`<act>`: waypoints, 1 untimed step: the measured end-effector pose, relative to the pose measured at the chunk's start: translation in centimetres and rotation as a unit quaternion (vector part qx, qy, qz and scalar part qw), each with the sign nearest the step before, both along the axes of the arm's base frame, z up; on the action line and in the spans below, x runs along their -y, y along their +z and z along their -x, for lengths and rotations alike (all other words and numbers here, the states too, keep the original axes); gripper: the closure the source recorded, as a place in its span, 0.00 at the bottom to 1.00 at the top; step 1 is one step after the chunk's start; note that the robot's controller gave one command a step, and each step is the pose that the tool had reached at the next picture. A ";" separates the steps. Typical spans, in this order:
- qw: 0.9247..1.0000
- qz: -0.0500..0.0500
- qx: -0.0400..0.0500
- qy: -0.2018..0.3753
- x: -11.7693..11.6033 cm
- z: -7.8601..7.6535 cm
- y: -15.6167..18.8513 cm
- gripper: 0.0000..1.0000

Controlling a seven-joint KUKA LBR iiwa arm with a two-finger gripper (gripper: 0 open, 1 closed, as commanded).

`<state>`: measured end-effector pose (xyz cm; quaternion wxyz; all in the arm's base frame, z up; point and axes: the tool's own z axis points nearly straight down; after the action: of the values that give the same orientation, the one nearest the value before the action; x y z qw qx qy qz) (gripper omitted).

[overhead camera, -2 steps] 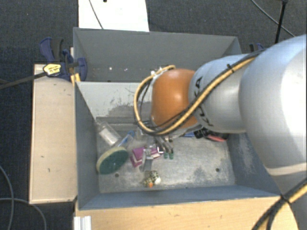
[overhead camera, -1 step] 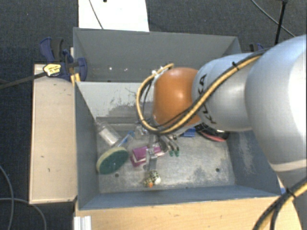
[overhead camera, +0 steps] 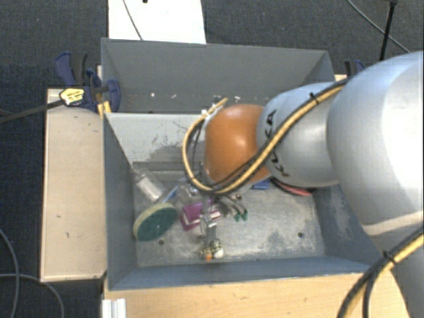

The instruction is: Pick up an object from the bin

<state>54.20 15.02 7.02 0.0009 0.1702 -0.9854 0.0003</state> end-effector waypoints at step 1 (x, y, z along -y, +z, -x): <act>1.000 0.000 0.001 -0.017 2.4 1.7 0.0 0.00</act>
Offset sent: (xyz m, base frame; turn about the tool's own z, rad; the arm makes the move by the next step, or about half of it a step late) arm -0.0170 -0.0230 -0.0002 0.0269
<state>52.51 12.61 7.03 -0.0002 0.1531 -0.9882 0.0000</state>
